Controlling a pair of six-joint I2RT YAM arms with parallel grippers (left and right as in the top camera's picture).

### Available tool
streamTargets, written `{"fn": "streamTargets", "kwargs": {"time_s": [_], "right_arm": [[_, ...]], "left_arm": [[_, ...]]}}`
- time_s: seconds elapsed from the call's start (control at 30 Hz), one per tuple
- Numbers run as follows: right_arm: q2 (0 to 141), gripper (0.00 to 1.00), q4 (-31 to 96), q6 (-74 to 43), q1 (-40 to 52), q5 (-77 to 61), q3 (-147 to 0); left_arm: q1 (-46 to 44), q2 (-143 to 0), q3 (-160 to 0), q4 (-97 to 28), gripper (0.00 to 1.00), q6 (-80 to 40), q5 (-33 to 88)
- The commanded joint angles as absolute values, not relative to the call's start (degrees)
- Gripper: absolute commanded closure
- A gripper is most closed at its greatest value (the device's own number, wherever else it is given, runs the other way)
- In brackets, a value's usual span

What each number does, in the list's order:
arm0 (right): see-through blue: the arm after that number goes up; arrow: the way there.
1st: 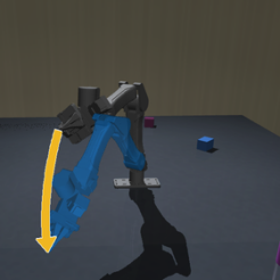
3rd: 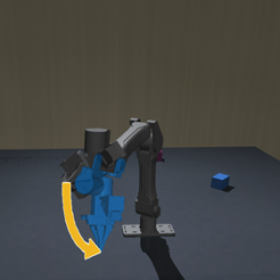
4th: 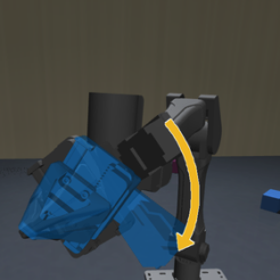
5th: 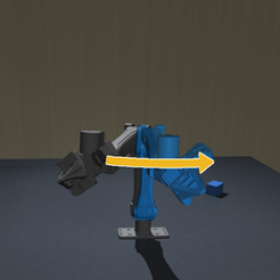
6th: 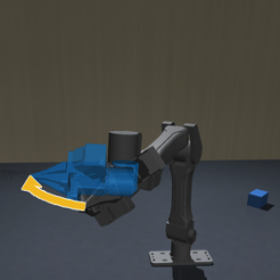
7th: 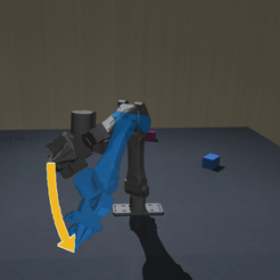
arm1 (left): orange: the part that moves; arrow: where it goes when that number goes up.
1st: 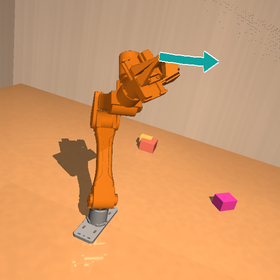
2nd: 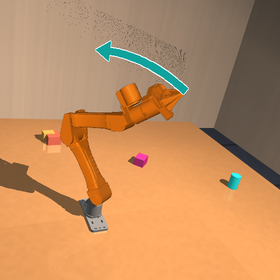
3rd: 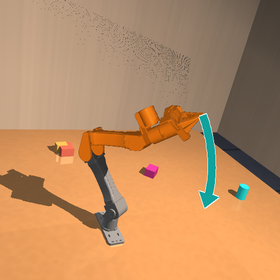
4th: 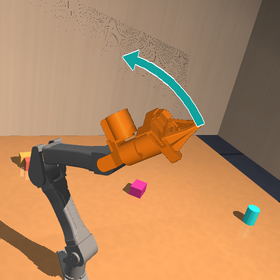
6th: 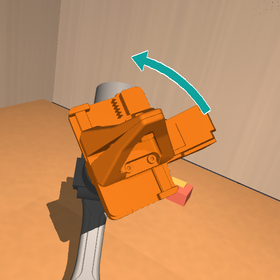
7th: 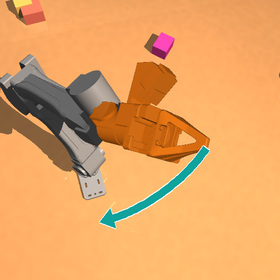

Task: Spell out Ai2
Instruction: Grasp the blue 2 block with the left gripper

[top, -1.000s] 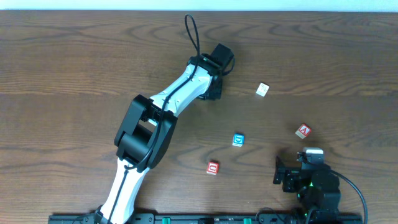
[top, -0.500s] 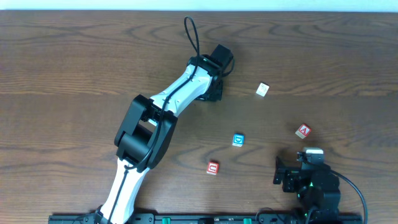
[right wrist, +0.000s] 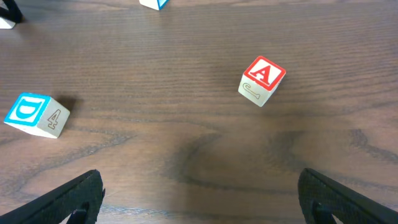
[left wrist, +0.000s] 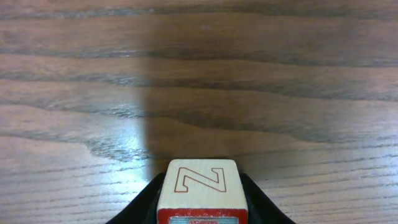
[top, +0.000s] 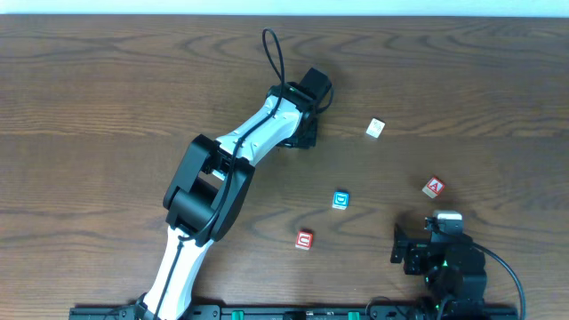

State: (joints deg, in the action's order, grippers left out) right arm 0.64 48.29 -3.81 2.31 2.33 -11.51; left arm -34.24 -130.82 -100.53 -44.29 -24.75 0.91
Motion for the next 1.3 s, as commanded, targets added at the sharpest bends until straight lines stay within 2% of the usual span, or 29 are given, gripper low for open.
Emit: {"fn": "streamTargets", "kwargs": {"time_s": [0.0, 0.17, 0.57, 0.7, 0.83, 1.07, 1.27], "right_arm": [[0.32, 0.01, 48.56, -3.14, 1.89, 2.09, -10.9], [0.32, 0.01, 48.58, -3.14, 1.89, 2.09, -10.9], [0.32, 0.01, 48.58, -3.14, 1.89, 2.09, -10.9], [0.32, 0.01, 48.58, -3.14, 1.89, 2.09, -10.9], [0.32, 0.01, 48.58, -3.11, 1.89, 2.09, -10.9], [0.32, 0.01, 48.58, -3.14, 1.89, 2.09, -10.9], [0.32, 0.01, 48.58, -3.14, 1.89, 2.09, -10.9]], "left_arm": [[-34.26, -131.22, -99.48, -44.34, 0.56, -25.3, 1.78], [-34.15, -131.22, -99.48, -44.49, 0.45, -25.3, 1.8], [-31.11, -129.99, -107.09, -46.13, 0.48, -22.33, -0.21], [-28.73, -129.54, -111.77, -45.34, 0.42, -22.28, -1.76], [-27.03, -129.64, -112.66, -41.34, 0.42, -22.26, -4.97], [-25.89, -131.48, -112.66, -34.83, 0.54, -22.22, -5.04], [-26.26, -135.35, -112.66, -35.73, 0.46, -21.91, -4.91]]}}
